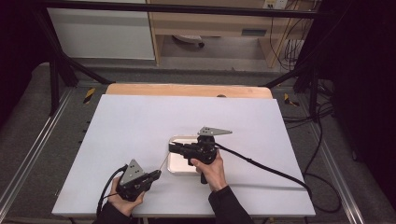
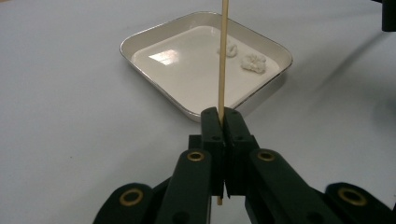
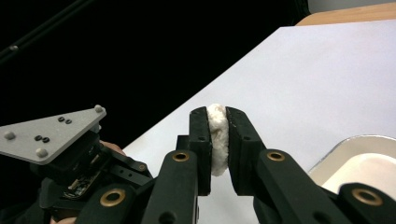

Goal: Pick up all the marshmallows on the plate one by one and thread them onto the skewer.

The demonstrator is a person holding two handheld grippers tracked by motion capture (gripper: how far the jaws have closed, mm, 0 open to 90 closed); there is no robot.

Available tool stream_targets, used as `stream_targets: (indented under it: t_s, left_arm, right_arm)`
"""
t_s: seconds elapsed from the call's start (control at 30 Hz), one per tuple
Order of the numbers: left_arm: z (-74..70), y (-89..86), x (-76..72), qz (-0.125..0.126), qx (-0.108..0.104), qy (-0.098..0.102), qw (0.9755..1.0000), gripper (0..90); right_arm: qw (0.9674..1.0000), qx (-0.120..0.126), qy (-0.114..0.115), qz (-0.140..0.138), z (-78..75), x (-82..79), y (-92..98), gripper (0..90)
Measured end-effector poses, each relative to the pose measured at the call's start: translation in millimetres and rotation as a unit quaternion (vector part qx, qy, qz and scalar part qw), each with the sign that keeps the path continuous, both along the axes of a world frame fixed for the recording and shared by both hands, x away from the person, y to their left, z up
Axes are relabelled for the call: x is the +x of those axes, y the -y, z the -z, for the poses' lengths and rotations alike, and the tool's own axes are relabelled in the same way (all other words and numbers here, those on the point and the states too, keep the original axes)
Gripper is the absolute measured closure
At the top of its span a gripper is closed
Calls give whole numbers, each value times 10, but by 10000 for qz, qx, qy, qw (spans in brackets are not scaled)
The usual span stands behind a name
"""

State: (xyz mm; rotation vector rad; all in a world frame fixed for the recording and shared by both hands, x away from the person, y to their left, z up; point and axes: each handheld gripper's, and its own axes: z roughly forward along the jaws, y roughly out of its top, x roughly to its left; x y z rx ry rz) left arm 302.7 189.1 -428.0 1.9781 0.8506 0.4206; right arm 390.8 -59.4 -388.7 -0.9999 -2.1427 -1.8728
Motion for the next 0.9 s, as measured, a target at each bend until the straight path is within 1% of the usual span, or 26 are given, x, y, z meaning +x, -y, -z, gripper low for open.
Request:
stream_targets:
  t_s: [0.13, 0.2, 0.4, 0.47, 0.67, 0.73, 0.9]
  left_arm:
    - [-5, 1, -4, -12, 10, 19, 10000, 887]
    - [-7, 2, -5, -2, 55, 28, 10000, 887]
    - [-12, 16, -7, 34, 99, 23, 9999, 888]
    - [-12, 19, -6, 43, 157, 35, 9999, 888]
    - [-19, 15, -5, 36, 173, 25, 9998, 889]
    - [-20, 12, -2, 34, 166, 13, 9999, 889]
    - [-36, 9, -4, 19, 142, 52, 9999, 889]
  right_arm:
    - [10000, -36, 25, -20, 15, 1, -6, 821]
    - [10000, -65, 6, -20, 18, -4, -8, 821]
    - [9999, -112, -14, -64, 32, -9, -15, 821]
    - [9999, -120, -2, -71, 37, -11, -17, 821]
    - [9998, -130, -34, -111, 48, -22, -23, 822]
    - [9999, -95, -34, -108, 56, -28, -28, 822]
    - [9999, -69, -53, -105, 54, -35, -29, 822]
